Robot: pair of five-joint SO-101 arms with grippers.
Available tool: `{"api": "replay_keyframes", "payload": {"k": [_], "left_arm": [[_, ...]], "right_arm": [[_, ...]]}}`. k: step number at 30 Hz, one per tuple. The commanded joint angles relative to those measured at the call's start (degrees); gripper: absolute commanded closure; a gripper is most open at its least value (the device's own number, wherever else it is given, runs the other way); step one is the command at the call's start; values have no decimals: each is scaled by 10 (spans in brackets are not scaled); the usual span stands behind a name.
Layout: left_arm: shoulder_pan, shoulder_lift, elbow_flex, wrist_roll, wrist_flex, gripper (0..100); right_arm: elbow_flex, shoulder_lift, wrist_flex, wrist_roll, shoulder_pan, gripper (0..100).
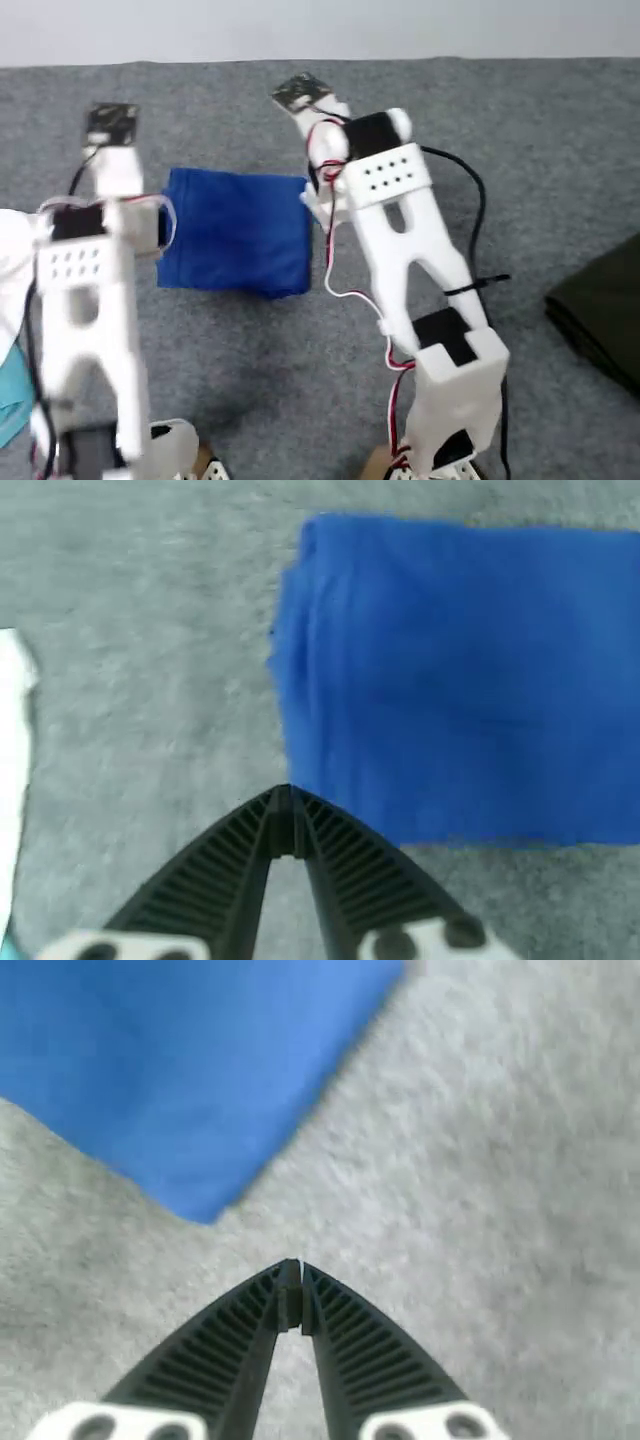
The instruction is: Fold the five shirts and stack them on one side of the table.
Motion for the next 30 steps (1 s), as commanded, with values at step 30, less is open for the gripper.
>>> {"api": "replay_keyframes", "payload": {"k": [30], "left_arm": [[-44, 835, -945, -88, 263, 968]], "right_arm": [[251, -162, 17, -9, 92, 988]]}}
